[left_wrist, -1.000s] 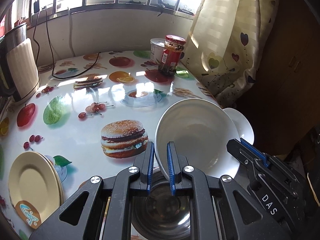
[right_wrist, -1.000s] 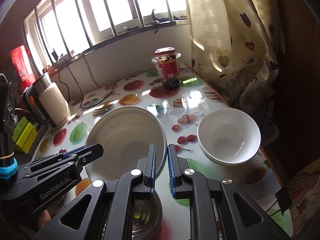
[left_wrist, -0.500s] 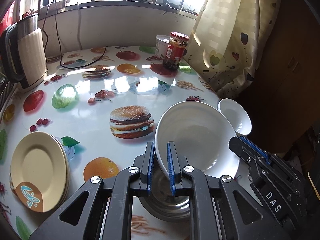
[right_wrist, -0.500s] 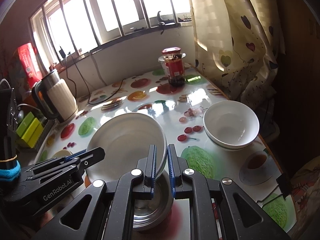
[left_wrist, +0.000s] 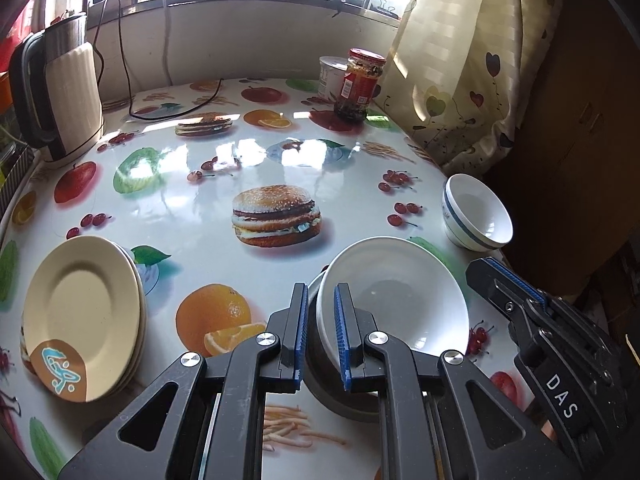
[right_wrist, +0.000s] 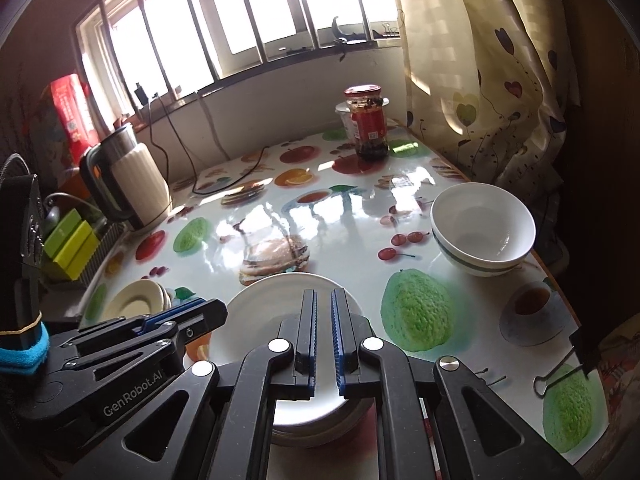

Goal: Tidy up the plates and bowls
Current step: 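Lift the white bowl and lower it into the steel bowl with both tools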

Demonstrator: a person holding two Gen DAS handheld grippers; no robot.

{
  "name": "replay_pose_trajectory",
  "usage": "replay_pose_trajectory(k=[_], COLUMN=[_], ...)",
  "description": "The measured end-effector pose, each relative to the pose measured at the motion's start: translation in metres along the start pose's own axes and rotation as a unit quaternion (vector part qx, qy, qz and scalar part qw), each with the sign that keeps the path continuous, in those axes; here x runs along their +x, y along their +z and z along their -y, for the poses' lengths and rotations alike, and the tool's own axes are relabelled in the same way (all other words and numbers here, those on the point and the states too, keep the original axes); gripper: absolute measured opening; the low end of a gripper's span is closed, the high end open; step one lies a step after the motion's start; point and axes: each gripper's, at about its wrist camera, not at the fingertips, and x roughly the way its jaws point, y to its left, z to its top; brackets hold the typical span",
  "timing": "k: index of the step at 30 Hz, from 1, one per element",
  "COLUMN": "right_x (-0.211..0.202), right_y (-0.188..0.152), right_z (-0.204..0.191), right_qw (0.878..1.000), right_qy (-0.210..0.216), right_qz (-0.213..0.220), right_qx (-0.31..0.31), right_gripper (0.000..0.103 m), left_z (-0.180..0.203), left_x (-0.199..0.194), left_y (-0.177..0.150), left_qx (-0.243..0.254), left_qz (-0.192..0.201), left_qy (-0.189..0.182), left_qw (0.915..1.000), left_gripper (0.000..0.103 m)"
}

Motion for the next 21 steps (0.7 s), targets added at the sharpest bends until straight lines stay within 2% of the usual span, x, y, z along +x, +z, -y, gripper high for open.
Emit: replay_pose_trajectory(k=[6, 21], right_x=[0.003, 0.021], right_y=[-0.001, -0.010], right_z=[0.014, 0.028], right_qw=[1.000, 0.998], right_qy=[-0.008, 0.011], right_qz=[-0.005, -0.039], right_qx=[0.020, 0.053], right_gripper=[0.008, 0.013], left_z=[-0.002, -0.002], left_x=[0.001, 0.014], left_y=[0.002, -0.003], left_qx=[-0.007, -0.014], left_qz=[0.004, -0.020], left_qy=[-0.003, -0.009], left_qw=[1.0000, 0.9997], left_gripper=[0.014, 0.014])
